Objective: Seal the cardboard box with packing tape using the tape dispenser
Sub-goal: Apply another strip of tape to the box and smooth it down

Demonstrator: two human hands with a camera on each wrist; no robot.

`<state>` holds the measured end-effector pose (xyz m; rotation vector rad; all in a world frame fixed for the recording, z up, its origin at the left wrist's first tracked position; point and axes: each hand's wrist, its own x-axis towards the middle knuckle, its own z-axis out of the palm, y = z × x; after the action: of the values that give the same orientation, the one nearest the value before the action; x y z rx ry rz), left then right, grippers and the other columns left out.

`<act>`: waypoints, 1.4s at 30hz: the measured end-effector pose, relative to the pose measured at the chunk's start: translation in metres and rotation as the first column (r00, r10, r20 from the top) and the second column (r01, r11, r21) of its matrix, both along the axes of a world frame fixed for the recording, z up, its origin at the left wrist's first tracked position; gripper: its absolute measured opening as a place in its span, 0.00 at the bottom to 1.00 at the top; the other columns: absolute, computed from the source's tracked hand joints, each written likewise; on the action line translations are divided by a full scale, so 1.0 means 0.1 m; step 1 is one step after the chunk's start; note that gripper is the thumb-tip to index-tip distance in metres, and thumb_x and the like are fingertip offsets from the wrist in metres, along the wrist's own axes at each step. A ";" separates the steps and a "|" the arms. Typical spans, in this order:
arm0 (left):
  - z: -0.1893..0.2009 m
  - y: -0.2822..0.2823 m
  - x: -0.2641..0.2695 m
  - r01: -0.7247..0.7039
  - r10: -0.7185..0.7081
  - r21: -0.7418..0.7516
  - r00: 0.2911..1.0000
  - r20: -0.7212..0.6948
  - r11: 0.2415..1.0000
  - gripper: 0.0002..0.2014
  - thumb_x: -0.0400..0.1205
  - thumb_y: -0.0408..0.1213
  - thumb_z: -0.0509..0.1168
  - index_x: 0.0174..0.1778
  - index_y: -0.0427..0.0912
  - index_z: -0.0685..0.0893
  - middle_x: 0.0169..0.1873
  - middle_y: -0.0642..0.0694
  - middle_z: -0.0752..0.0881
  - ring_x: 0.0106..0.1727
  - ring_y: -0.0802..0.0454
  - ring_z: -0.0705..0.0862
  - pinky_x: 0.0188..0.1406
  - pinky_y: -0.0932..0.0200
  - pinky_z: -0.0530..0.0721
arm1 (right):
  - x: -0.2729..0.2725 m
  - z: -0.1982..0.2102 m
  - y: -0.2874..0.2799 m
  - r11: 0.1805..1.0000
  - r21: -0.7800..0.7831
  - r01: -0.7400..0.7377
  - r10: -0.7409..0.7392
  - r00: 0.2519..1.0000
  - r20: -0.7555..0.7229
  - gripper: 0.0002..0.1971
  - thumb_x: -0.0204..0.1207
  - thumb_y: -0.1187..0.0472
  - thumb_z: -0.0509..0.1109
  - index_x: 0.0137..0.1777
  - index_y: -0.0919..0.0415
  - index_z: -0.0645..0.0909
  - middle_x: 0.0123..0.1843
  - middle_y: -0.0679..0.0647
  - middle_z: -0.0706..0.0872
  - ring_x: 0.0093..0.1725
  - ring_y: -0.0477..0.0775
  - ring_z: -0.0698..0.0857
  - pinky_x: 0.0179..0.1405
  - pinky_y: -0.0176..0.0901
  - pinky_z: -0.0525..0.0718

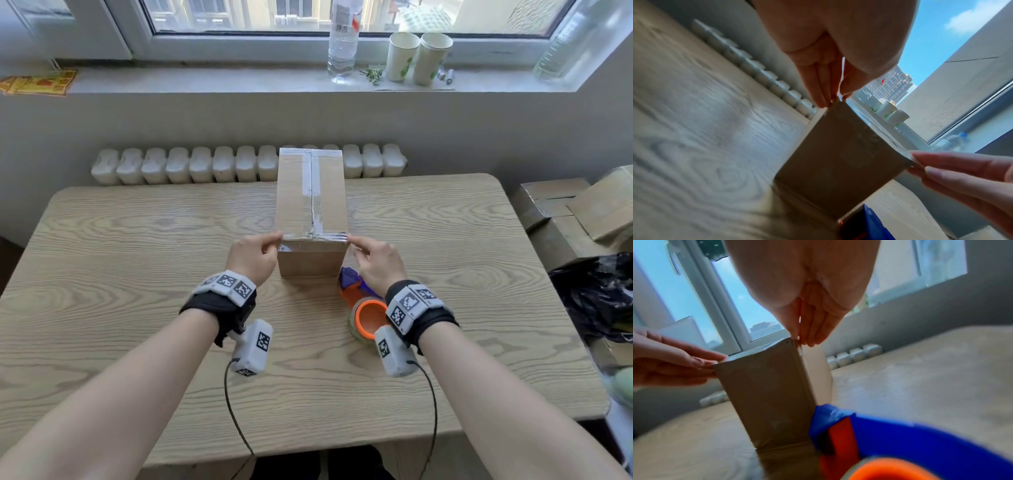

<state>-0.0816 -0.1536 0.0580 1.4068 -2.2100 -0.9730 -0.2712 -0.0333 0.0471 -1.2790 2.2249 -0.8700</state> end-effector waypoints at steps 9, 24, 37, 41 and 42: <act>0.00 -0.39 0.13 0.387 -0.358 -0.125 0.910 0.207 0.913 0.13 0.78 0.38 0.69 0.58 0.44 0.87 0.51 0.40 0.91 0.51 0.46 0.90 0.53 0.47 0.88 | -0.25 0.19 -0.21 0.941 0.173 -0.291 0.334 0.881 -0.334 0.11 0.76 0.59 0.70 0.53 0.63 0.89 0.52 0.58 0.90 0.53 0.62 0.86 0.49 0.50 0.82; 0.02 -0.52 0.05 0.517 -0.437 -0.139 0.815 0.380 0.845 0.11 0.80 0.44 0.64 0.53 0.50 0.89 0.44 0.39 0.93 0.46 0.40 0.90 0.46 0.45 0.88 | -0.22 0.15 -0.25 0.946 0.111 -0.305 0.322 0.840 -0.436 0.04 0.69 0.66 0.76 0.38 0.68 0.87 0.35 0.62 0.88 0.37 0.64 0.86 0.33 0.50 0.80; -0.13 -0.32 0.10 0.476 -0.321 -0.330 0.846 0.426 0.815 0.15 0.82 0.31 0.60 0.62 0.46 0.85 0.39 0.39 0.93 0.38 0.39 0.90 0.36 0.45 0.88 | -0.06 0.05 -0.06 0.969 0.122 -0.214 0.239 0.935 -0.262 0.20 0.73 0.74 0.62 0.65 0.61 0.76 0.52 0.62 0.91 0.48 0.65 0.89 0.47 0.54 0.86; -0.02 -0.19 0.07 0.345 -0.274 -0.307 0.929 0.250 0.887 0.16 0.77 0.41 0.59 0.46 0.41 0.91 0.30 0.39 0.92 0.32 0.40 0.89 0.35 0.49 0.88 | -0.07 0.16 -0.10 0.965 0.163 -0.204 0.237 0.946 -0.222 0.13 0.80 0.58 0.63 0.61 0.60 0.80 0.50 0.61 0.90 0.47 0.64 0.87 0.49 0.51 0.83; 0.01 -0.18 0.06 0.339 -0.270 -0.277 0.928 0.256 0.899 0.16 0.77 0.44 0.61 0.48 0.41 0.91 0.31 0.40 0.92 0.34 0.42 0.89 0.38 0.50 0.88 | -0.09 0.16 -0.13 0.965 0.166 -0.206 0.241 0.942 -0.233 0.14 0.80 0.55 0.64 0.60 0.61 0.81 0.50 0.61 0.90 0.48 0.64 0.87 0.48 0.51 0.83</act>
<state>-0.0759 -0.1715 0.0589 1.0780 -2.6622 -0.5345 -0.2798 -0.0458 0.0629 -1.6104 2.2218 -0.4808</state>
